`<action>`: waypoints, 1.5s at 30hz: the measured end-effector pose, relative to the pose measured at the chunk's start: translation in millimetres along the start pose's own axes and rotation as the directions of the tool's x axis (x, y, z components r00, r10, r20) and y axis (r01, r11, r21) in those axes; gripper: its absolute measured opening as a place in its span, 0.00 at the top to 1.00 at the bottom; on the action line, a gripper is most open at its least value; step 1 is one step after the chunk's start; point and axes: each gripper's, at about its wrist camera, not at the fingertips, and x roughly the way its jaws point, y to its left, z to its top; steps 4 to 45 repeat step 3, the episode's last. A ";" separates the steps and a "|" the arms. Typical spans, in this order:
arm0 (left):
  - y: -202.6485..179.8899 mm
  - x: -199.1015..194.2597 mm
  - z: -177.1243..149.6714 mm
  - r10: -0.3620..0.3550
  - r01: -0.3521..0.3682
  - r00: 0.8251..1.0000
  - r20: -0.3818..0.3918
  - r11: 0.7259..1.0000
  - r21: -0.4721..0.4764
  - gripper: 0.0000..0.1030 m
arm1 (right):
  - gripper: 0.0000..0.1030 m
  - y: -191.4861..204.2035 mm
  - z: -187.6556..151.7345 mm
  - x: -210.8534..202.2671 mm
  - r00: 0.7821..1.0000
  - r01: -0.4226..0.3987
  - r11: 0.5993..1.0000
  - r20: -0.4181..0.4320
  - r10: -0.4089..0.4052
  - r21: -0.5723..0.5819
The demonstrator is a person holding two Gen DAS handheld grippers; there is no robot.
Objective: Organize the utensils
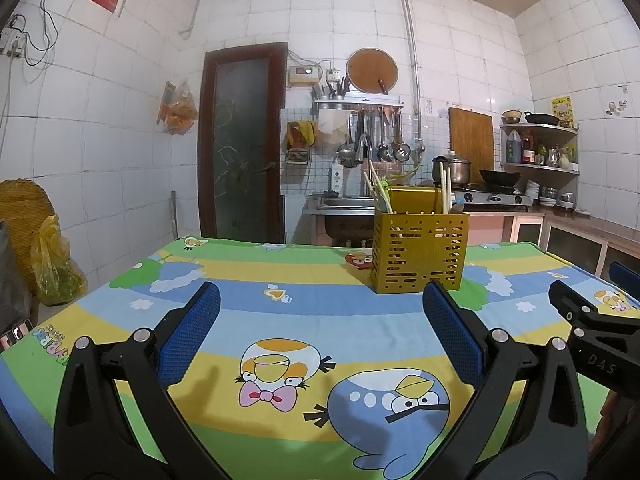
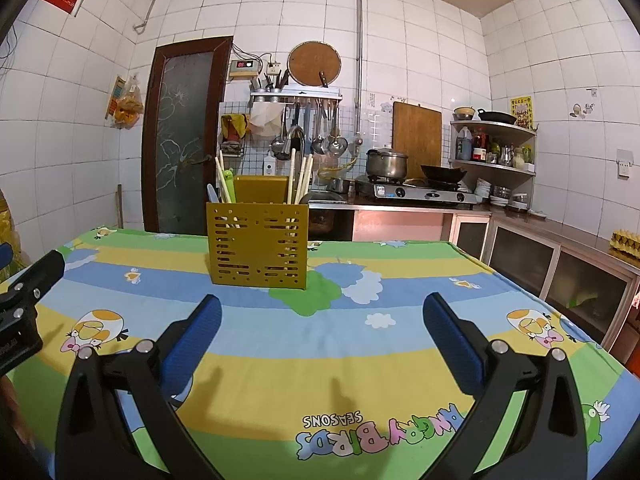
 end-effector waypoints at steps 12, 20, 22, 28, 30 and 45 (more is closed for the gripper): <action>0.3 0.6 0.3 0.001 -0.001 1.000 -0.003 1.000 0.001 0.05 | 0.04 -0.4 0.0 0.3 1.000 0.001 1.000 0.001 -0.001 0.000; 0.3 0.6 0.3 0.001 -0.001 1.000 -0.003 1.000 0.001 0.05 | 0.04 -0.4 0.0 0.3 1.000 0.001 1.000 0.001 -0.001 0.000; 0.3 0.6 0.3 0.001 -0.001 1.000 -0.003 1.000 0.001 0.05 | 0.04 -0.4 0.0 0.3 1.000 0.001 1.000 0.001 -0.001 0.000; 0.3 0.6 0.3 0.001 -0.001 1.000 -0.003 1.000 0.001 0.05 | 0.04 -0.4 0.0 0.3 1.000 0.001 1.000 0.001 -0.001 0.000; 0.3 0.6 0.3 0.001 -0.001 1.000 -0.003 1.000 0.001 0.05 | 0.04 -0.4 0.0 0.3 1.000 0.001 1.000 0.001 -0.001 0.000; 0.3 0.6 0.3 0.001 -0.001 1.000 -0.003 1.000 0.001 0.05 | 0.04 -0.4 0.0 0.3 1.000 0.001 1.000 0.001 -0.001 0.000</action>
